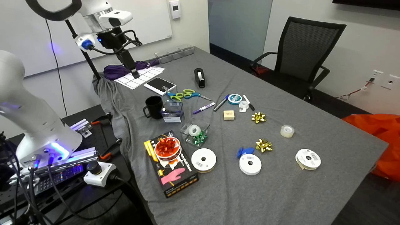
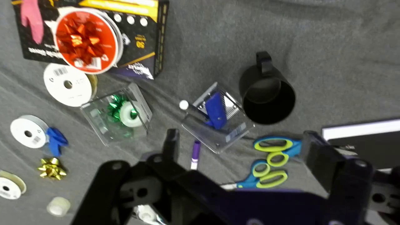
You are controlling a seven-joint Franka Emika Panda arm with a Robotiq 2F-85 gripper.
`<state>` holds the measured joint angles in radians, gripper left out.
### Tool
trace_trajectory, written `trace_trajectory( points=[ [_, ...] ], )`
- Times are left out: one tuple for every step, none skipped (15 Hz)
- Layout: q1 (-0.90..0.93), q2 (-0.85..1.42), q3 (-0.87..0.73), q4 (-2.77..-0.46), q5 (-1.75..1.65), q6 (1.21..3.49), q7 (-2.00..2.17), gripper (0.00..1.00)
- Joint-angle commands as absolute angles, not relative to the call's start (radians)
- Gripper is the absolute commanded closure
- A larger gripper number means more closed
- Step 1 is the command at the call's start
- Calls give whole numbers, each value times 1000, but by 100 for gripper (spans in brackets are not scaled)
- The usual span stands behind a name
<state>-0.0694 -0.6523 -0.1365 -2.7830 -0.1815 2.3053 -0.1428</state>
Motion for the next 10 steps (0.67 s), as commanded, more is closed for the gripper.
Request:
trace_trajectory(
  points=[
    [-1, -603, -243, -2782, -47, 2402, -304, 0],
    [4, -602, -262, -2781, -17, 2360, -338, 0],
    [8, -600, -281, -2781, 8, 2342, -371, 0],
    [0, -602, -289, -2781, 15, 2303, -392, 0],
    [-6, -602, -296, -2781, 23, 2279, -406, 0],
    [-26, -598, -287, -2781, 16, 2254, -388, 0],
    [-44, -594, -273, -2782, -4, 2244, -369, 0],
    [-32, -609, -268, -2781, 10, 2269, -370, 0],
    [-36, -608, -269, -2781, 9, 2260, -370, 0],
    [-38, -608, -269, -2781, 9, 2257, -370, 0]
  ],
)
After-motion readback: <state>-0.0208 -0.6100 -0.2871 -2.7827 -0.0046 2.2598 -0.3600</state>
